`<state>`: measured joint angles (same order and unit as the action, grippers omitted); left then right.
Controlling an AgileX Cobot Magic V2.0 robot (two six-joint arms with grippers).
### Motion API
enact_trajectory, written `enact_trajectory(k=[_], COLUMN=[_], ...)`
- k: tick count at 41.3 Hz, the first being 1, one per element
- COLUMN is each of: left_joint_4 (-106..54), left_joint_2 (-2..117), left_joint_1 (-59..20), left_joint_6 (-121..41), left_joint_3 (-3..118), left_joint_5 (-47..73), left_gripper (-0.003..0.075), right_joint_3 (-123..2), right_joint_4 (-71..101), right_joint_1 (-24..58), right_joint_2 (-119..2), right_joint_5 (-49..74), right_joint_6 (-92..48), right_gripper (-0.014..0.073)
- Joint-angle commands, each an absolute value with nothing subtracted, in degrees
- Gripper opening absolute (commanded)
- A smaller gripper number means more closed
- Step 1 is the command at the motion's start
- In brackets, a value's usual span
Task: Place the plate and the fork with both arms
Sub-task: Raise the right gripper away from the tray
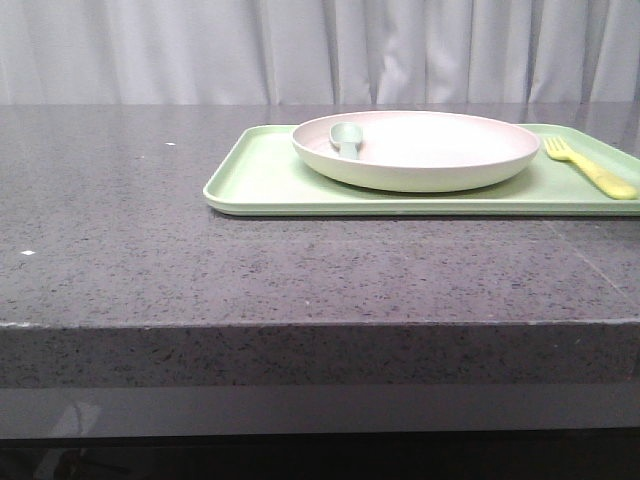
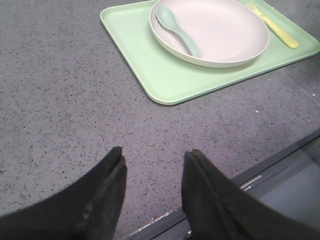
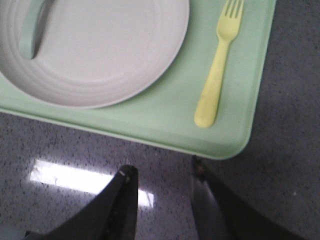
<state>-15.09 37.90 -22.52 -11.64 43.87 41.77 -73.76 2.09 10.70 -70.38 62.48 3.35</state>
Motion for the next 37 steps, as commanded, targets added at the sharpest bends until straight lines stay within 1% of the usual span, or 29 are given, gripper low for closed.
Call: enact_trajectory(k=[1,17,23,30,33,35,37], left_joint_4=[-16.4,-16.4,-16.4,-16.4,-16.4,-16.4,-16.4], left_joint_2=[37.8,37.8,37.8,37.8,37.8,37.8,37.8], left_joint_1=[-22.4,-22.4,-22.4,-22.4,-22.4,-22.4,-22.4], left_joint_6=[-11.6,-11.6,-11.6,-11.6,-11.6,-11.6,-11.6], left_joint_3=[45.3,45.3,45.3,45.3,45.3,45.3,45.3], left_joint_5=[37.9,37.9,37.8,37.8,37.8,37.8,37.8], left_gripper=[0.0283,0.0283,0.0283,0.0283,0.0282,0.0273,0.0244], right_joint_3=[-70.8,-55.5,-52.2,-51.5,-51.5,-51.5,-51.5], right_joint_4=[1.3,1.4,1.4,1.4,1.4,1.4,1.4], right_joint_1=[10.7,10.7,10.7,10.7,10.7,10.7,10.7], right_joint_2=[-62.4,-39.1,-32.0,-25.8,-24.3,-23.7,-23.4], right_joint_5=[59.9,60.3,59.8,58.5,58.2,58.2,58.2], right_joint_6=[2.6,2.6,2.6,2.6,2.6,2.6,2.6], right_gripper=[0.0298,0.0298,0.0298,0.0297,0.0274,0.0234,0.0177])
